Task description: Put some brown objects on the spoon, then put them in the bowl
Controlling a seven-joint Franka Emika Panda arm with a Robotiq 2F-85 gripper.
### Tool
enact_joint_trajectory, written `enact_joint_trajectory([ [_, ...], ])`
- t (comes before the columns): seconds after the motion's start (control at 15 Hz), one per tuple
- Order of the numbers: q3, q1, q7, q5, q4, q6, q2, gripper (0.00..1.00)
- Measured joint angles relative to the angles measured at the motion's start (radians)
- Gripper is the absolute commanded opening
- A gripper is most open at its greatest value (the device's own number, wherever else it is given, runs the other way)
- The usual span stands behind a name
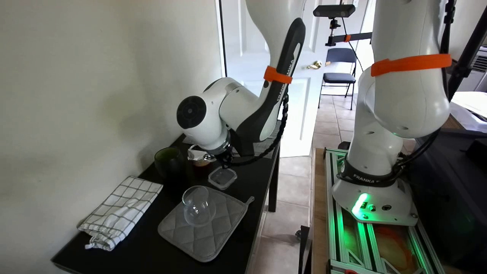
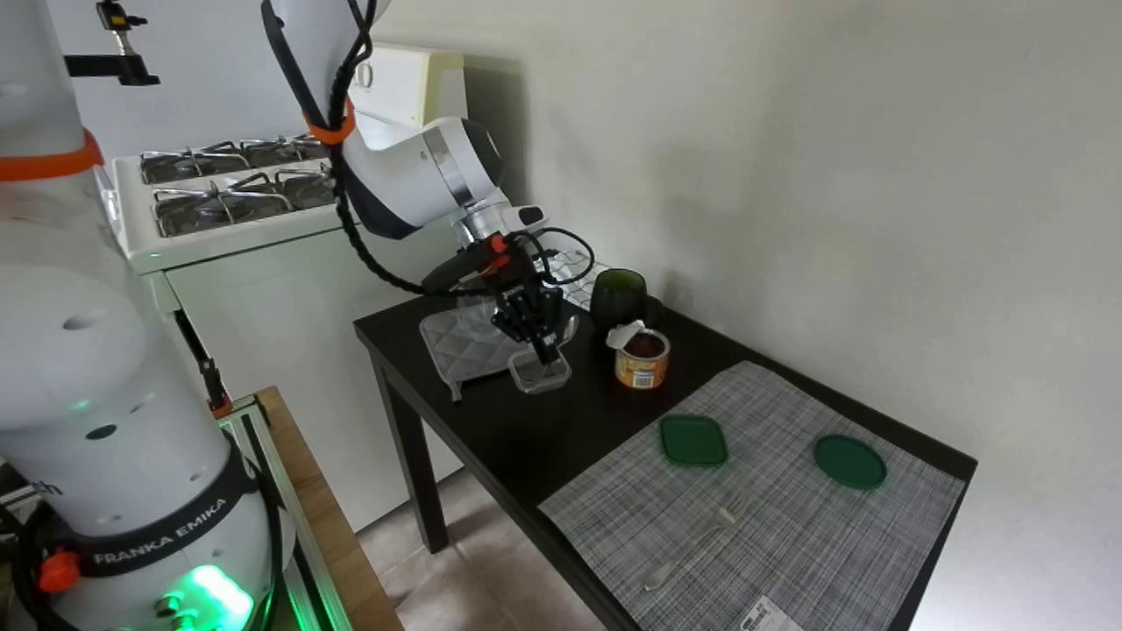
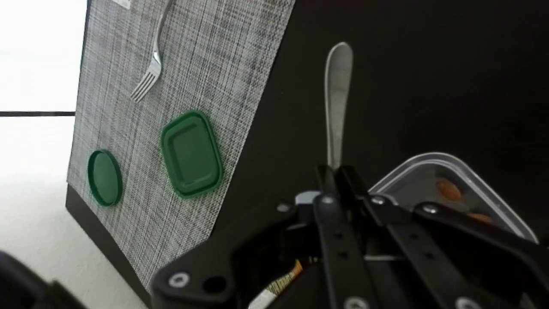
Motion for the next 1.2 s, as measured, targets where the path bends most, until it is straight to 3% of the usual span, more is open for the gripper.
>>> enact_joint_trajectory([
  [0.67,-0.105,-0.102,-0.452,0.495,0.054,0.057,-0.006,0.02],
  [1.2,-0.160,-0.175,-0.718,0.837,0.076,0.057,0.024,0.02],
])
